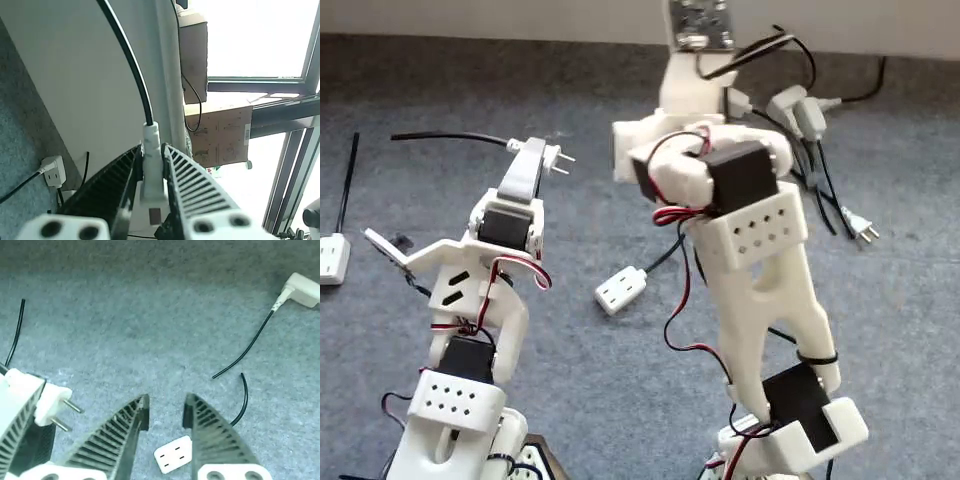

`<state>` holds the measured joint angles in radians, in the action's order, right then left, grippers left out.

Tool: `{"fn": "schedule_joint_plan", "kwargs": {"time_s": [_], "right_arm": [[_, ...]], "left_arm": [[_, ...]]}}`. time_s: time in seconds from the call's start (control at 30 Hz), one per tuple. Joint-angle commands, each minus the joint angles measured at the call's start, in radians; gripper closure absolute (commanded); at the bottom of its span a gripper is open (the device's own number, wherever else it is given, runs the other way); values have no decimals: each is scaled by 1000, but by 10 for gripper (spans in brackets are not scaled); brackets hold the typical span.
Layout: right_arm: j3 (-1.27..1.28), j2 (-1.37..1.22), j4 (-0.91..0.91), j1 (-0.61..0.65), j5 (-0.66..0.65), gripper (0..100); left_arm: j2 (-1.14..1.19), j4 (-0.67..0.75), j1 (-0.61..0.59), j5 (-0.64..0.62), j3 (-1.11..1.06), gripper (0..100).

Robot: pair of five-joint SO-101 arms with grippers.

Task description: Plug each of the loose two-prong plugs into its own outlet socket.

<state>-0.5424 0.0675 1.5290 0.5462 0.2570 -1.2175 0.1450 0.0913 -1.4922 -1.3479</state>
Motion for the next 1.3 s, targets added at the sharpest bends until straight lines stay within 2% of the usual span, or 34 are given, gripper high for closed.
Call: {"fn": "schedule_joint_plan", "kwargs": {"time_s": [0.0, 0.2, 0.37, 0.53, 0.73, 1.0, 1.27], "right_arm": [[2, 5, 10, 41, -34, 917], [7, -1, 39, 143, -32, 920], [-2, 5, 74, 171, -38, 989], [-1, -1, 74, 179, -38, 989], [4, -2, 74, 259, -72, 991], [5, -27, 5, 180, -89, 991], [-12, -196, -50, 166, -157, 990]], "left_arm": [[-5, -2, -2, -6, 56, 993], [-5, 17, -8, -48, 85, 993], [-5, 21, -8, -52, 102, 993], [-5, 21, -10, -51, 105, 993], [-7, 21, -10, -51, 105, 993], [-16, 20, -4, -51, 73, 993], [-16, 20, 5, -54, 62, 993]]}}
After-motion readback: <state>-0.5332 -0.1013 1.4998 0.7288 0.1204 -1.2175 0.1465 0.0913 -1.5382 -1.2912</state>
